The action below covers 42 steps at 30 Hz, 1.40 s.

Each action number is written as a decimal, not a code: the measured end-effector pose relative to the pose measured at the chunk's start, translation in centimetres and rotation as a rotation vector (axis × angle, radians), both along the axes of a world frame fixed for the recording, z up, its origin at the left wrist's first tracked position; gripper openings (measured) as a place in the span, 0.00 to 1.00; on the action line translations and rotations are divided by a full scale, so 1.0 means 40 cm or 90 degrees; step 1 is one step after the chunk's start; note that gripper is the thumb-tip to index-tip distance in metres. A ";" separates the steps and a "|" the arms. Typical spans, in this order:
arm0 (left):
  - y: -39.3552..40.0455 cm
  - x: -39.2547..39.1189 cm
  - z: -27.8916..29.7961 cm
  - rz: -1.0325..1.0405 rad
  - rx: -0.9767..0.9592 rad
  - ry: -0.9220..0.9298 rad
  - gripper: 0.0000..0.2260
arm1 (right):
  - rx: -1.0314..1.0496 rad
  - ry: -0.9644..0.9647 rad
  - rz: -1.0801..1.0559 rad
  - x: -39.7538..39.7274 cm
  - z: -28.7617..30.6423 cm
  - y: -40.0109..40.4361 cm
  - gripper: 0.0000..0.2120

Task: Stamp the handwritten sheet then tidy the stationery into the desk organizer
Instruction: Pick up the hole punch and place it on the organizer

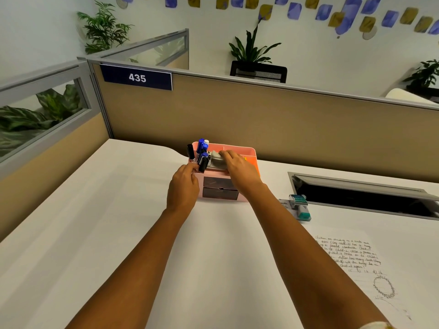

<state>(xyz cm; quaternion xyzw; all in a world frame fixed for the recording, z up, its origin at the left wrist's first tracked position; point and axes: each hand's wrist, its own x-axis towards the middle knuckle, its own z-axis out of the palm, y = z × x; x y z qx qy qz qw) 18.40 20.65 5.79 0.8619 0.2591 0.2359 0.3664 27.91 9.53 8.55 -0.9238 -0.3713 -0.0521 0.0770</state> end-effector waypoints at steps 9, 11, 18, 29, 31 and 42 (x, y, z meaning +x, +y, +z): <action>-0.001 -0.002 -0.006 -0.012 0.018 0.005 0.16 | 0.000 -0.001 -0.002 -0.005 -0.009 -0.013 0.33; -0.002 -0.003 -0.006 -0.016 0.022 0.008 0.17 | -0.002 -0.003 -0.005 -0.008 -0.009 -0.016 0.34; -0.004 -0.010 -0.012 -0.029 0.028 0.013 0.18 | 0.032 -0.008 -0.028 -0.020 -0.022 -0.028 0.33; 0.000 -0.036 -0.041 -0.092 0.060 0.051 0.23 | 0.081 -0.015 -0.106 -0.079 -0.063 -0.097 0.29; -0.001 -0.044 -0.044 -0.118 0.095 0.061 0.24 | 0.073 -0.010 -0.117 -0.084 -0.069 -0.110 0.28; -0.007 -0.086 -0.034 -0.182 0.258 0.204 0.25 | 0.004 0.044 -0.129 -0.110 -0.083 -0.163 0.29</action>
